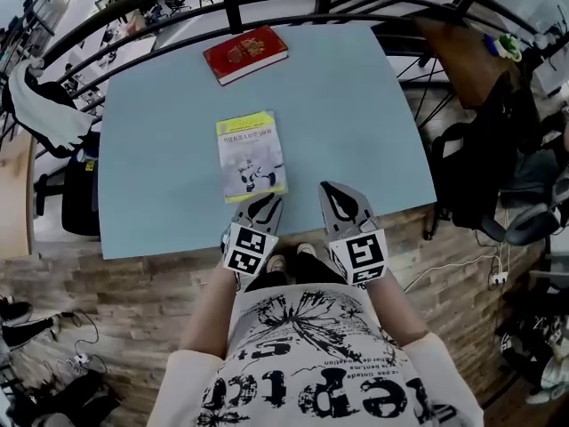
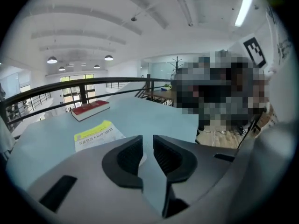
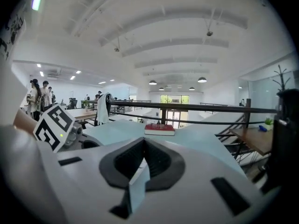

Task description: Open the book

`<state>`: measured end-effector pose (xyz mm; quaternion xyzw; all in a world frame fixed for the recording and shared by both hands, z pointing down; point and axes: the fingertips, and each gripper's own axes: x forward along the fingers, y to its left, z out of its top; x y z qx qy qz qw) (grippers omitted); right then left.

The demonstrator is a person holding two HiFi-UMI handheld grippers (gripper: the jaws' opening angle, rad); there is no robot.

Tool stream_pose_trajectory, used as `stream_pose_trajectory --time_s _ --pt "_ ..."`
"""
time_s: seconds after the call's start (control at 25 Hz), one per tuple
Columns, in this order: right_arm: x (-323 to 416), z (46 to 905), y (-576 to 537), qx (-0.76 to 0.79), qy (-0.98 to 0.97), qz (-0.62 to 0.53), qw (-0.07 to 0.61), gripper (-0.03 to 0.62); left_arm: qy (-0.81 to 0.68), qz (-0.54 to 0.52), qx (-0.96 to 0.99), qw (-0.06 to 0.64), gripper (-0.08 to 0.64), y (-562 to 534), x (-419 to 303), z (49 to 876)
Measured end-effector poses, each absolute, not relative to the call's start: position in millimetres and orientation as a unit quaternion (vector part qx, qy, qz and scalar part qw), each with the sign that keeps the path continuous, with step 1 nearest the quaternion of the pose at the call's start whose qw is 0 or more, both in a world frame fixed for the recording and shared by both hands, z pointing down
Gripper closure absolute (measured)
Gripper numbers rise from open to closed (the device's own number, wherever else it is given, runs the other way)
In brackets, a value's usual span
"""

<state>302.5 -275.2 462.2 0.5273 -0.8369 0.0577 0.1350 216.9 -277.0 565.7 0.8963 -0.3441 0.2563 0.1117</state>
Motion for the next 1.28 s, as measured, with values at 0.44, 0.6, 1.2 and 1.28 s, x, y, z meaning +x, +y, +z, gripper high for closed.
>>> stream_pose_trajectory --time_s 0.44,0.6,1.2,1.28 --pt "330.5 502.5 -318.6 0.467 -0.866 0.069 0.163 0.581 -0.379 0.357 0.843 0.135 0.431 -311.0 243.9 659.2" --pt "336.0 511.2 -323.4 0.454 -0.873 0.08 0.16 0.581 -0.398 0.385 0.827 0.094 0.431 -321.4 246.1 670.2" --pt "294.7 512.2 -339.1 0.419 -0.888 0.06 0.181 0.581 -0.422 0.29 0.841 0.176 0.538 -333.0 216.9 644.8" --pt "280.7 509.8 -340.0 0.421 -0.887 0.058 0.179 0.581 -0.425 0.274 0.848 0.16 0.54 -334.8 204.3 629.4"
